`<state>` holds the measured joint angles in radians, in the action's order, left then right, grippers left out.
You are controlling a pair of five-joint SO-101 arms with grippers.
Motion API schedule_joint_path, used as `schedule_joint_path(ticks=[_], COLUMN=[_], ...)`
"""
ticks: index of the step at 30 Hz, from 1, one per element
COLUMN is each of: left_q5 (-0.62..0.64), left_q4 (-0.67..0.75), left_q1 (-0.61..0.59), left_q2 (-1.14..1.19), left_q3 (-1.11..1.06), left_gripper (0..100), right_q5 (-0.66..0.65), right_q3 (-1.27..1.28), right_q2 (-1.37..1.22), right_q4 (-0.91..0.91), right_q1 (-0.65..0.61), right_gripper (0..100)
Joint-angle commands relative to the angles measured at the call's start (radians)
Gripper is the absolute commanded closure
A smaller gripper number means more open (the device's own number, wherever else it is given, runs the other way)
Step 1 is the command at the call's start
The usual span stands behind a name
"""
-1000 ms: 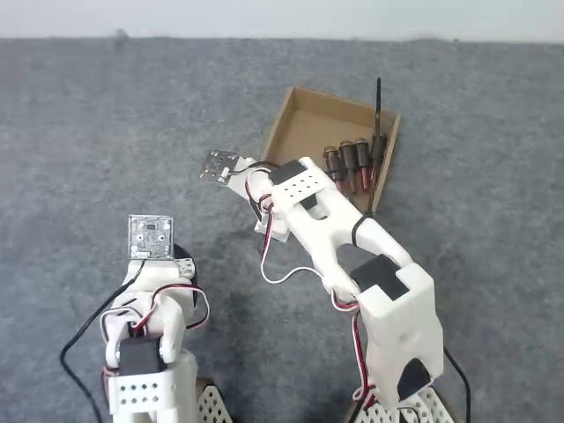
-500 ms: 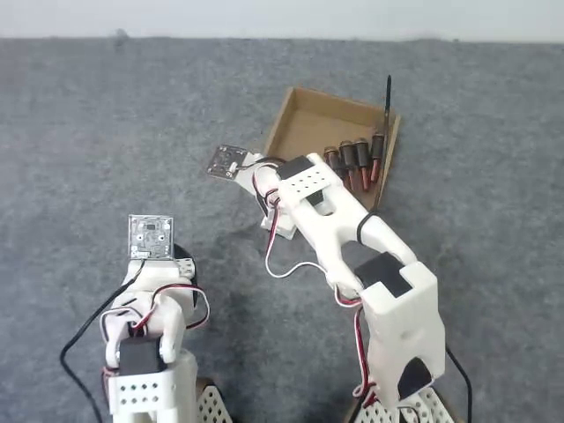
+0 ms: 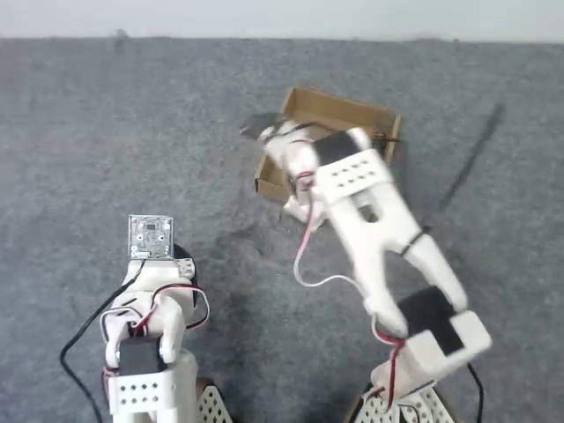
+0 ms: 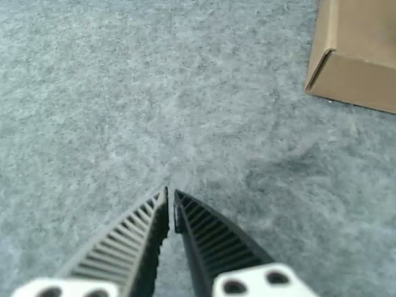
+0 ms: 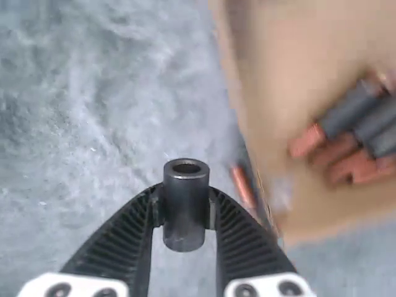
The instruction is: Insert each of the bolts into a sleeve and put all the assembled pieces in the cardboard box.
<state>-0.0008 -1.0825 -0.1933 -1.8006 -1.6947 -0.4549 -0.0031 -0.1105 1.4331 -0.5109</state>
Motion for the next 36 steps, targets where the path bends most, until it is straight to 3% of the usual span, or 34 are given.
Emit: schedule_joint_path(ticks=[1,6,11,17,36], left_q5=[-0.011,-0.011,-0.011,-0.011,-0.048], left_q4=[0.009,0.009,0.009,0.009,0.055], left_q1=[-0.009,-0.009,-0.009,-0.009,0.002], left_q2=[-0.021,-0.021,-0.021,-0.021,-0.021], left_q3=[0.01,0.01,0.01,0.01,0.01], left_gripper=[99,99,99,99,99], right_q5=[0.109,0.135,0.244,0.25,0.25], right_q3=[-0.046,0.002,0.256,0.531,1.082], right_q2=[0.157,0.189,0.249,0.39,0.825], right_q4=[0.091,0.133,-0.061,-0.243,-0.415], right_q1=[0.14,0.337,0.484,0.559,0.871], right_gripper=[99.3,99.3,99.3,99.3,99.3])
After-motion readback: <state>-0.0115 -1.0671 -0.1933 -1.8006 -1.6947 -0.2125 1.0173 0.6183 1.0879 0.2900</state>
